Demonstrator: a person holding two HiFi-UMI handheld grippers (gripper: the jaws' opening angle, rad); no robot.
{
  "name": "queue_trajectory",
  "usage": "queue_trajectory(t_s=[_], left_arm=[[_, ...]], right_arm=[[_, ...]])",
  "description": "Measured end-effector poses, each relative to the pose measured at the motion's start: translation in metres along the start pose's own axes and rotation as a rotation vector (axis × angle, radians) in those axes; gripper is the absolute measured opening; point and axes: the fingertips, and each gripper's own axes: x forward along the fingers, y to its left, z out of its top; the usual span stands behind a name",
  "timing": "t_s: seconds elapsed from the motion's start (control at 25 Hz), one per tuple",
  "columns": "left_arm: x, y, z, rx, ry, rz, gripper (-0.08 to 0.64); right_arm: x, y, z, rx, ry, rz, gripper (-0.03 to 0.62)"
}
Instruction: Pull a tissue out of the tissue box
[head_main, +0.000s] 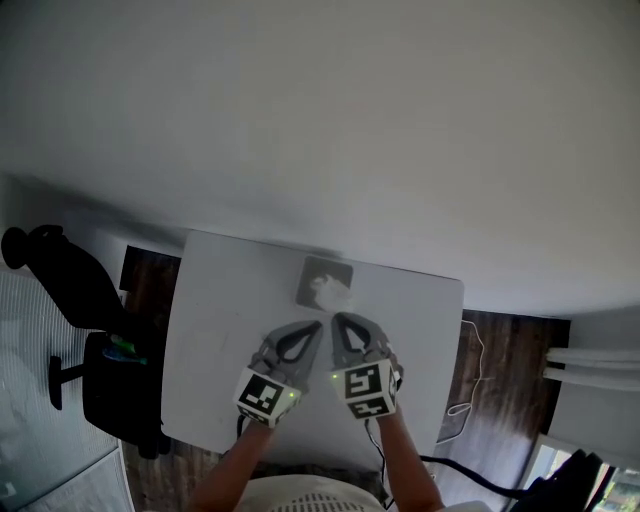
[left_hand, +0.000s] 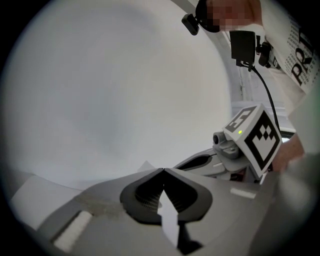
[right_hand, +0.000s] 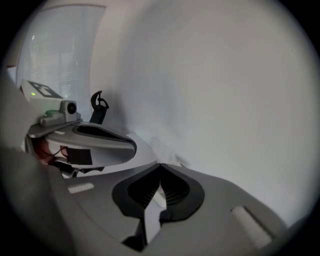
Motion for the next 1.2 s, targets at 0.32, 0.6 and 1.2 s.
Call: queue_trajectory(t_s=[0.32,0.6,1.2], left_arm=[[-0.047,-0.048,0.042,0.065,-0.016,-0.010,-0.009],[-0.094,-0.083,0.075,0.077,-0.055,0.012,-0.009],[-0.140,-0.130,0.111,0.123,-0.085,0.021,-0.009]], right_arm=[[-0.074,0.033,0.032,0.020,-0.070,0.001,0.011],[-0.141,0.066,0.047,0.028,-0.129,0.005,0.011],[-0.220,0.086,0.076,0.027,-0.249,-0.004,0.009]])
